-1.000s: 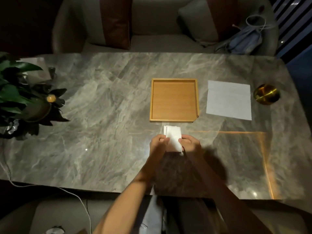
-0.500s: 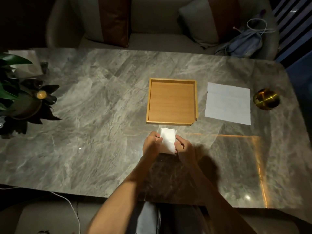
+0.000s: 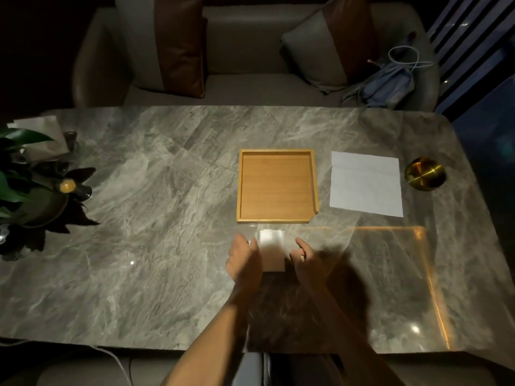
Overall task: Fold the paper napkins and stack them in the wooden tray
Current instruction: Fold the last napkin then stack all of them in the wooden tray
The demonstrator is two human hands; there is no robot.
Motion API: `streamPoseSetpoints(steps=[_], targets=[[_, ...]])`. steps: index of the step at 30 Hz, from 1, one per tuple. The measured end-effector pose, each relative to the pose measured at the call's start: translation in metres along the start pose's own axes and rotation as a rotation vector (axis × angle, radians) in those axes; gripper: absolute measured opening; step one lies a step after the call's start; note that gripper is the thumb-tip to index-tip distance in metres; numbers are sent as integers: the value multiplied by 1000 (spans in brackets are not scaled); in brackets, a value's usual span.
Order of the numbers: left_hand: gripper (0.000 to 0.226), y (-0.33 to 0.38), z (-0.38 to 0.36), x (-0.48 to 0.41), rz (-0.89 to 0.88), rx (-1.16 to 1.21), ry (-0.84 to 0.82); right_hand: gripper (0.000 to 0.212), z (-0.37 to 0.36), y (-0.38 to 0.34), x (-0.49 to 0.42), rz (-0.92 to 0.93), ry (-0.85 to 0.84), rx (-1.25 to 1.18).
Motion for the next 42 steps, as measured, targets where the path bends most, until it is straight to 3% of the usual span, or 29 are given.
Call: streamPoseSetpoints(steps=[2, 4, 7, 9, 13, 17, 20, 23, 25, 30, 32, 35, 37, 39, 42], targets=[[24, 16, 2, 2, -39, 113, 31, 45, 25, 4, -1, -7, 47, -12], [17, 48, -2, 3, -149, 173, -41, 36, 60, 8, -5, -21, 122, 8], [21, 115, -14, 7, -329, 202, -144, 22, 124, 3, -22, 13, 318, 35], [20, 163, -26, 5, -405, 219, -143, 29, 168, -3, -41, 35, 414, 75], [17, 233, -65, -19, -314, 300, -247, 25, 233, -9, -94, 8, 339, 257], [32, 267, -99, -47, -175, 111, -269, 16, 265, -11, -127, 36, 542, 266], [45, 268, -122, -54, -114, 11, -274, 36, 259, 14, -139, -136, 385, 240], [37, 258, -139, -58, -35, 51, -276, 27, 252, 30, -140, -170, 267, 187], [30, 254, -143, -59, -15, 92, -281, 22, 252, 27, -142, -164, 286, 217], [12, 275, -125, -59, -319, 8, -328, 23, 255, 30, -129, -259, 119, -24], [5, 289, -101, -53, -440, 120, -378, 26, 261, 22, -115, -261, 28, 31], [12, 316, -44, -32, -574, 314, -541, 39, 281, -15, -100, -137, 1, 59], [25, 336, 4, -12, -625, 461, -696, 72, 295, -59, -88, 1, -82, -240], [38, 355, 56, 7, -623, 628, -836, 95, 305, -106, -75, 114, -205, -373], [37, 370, 130, 27, -608, 687, -931, 96, 309, -177, -61, 244, -330, -325]])
Point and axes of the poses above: each hand's wrist, its own x-axis away from the middle knuckle, its own z-axis out of the back of the hand, y = z × x, the point moved 5 cm from there along -x, towards the middle knuckle, and after that the axes turned 6 degrees about -y, right-handed, at the moved point
